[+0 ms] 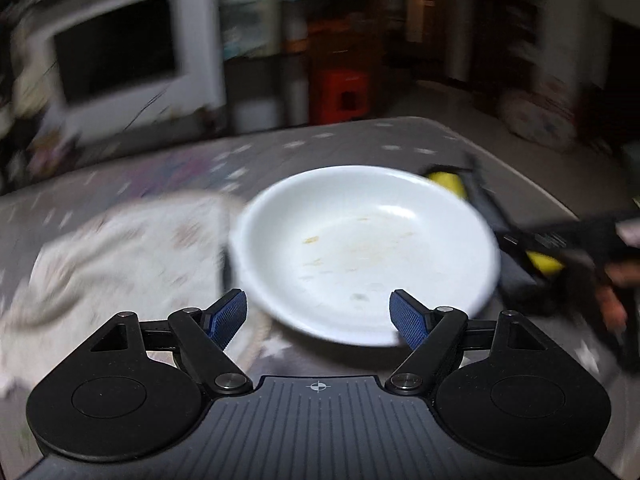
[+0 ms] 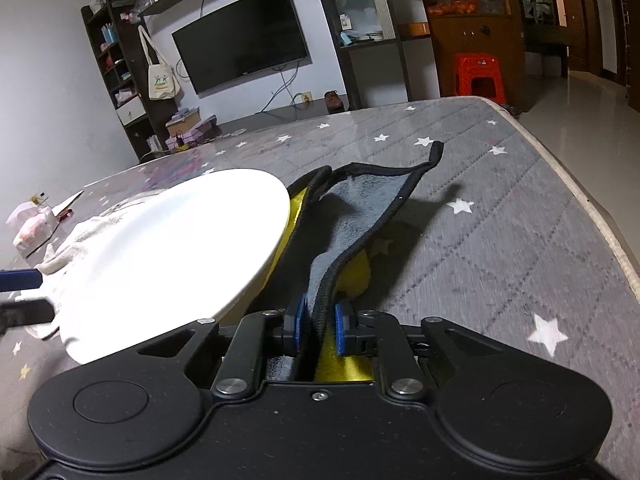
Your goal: Clean bowl
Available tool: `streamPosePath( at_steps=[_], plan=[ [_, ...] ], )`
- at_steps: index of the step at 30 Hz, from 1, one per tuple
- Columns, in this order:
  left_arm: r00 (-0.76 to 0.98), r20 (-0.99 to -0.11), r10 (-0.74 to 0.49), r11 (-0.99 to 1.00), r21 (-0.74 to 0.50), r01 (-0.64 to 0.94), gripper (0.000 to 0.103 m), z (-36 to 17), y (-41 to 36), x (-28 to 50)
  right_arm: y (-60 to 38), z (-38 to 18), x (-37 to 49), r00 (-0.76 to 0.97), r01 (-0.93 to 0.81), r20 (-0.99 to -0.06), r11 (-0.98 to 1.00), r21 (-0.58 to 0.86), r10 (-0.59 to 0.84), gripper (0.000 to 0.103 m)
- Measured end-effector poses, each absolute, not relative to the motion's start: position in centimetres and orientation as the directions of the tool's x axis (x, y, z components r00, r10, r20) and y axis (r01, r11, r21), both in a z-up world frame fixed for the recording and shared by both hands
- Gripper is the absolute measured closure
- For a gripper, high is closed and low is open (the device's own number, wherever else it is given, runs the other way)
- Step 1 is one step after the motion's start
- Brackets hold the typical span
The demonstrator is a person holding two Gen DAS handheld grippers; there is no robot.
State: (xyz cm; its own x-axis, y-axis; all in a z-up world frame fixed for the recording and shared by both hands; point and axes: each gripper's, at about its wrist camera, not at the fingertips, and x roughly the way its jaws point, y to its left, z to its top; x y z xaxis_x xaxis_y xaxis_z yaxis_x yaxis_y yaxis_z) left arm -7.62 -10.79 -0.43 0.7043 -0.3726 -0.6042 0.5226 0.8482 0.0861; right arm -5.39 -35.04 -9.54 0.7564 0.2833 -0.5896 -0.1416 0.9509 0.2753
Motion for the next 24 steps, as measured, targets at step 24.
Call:
streamPosePath(
  at_steps=[24],
  plan=[
    [0.542, -0.711, -0.448, 0.608, 0.203, 0.768, 0.064, -4.3, -18.1, -3.1, -34.7, -9.3, -6.9, 0.719, -0.185, -0.591, 0.920, 0.345, 0.366, 0.086]
  ],
)
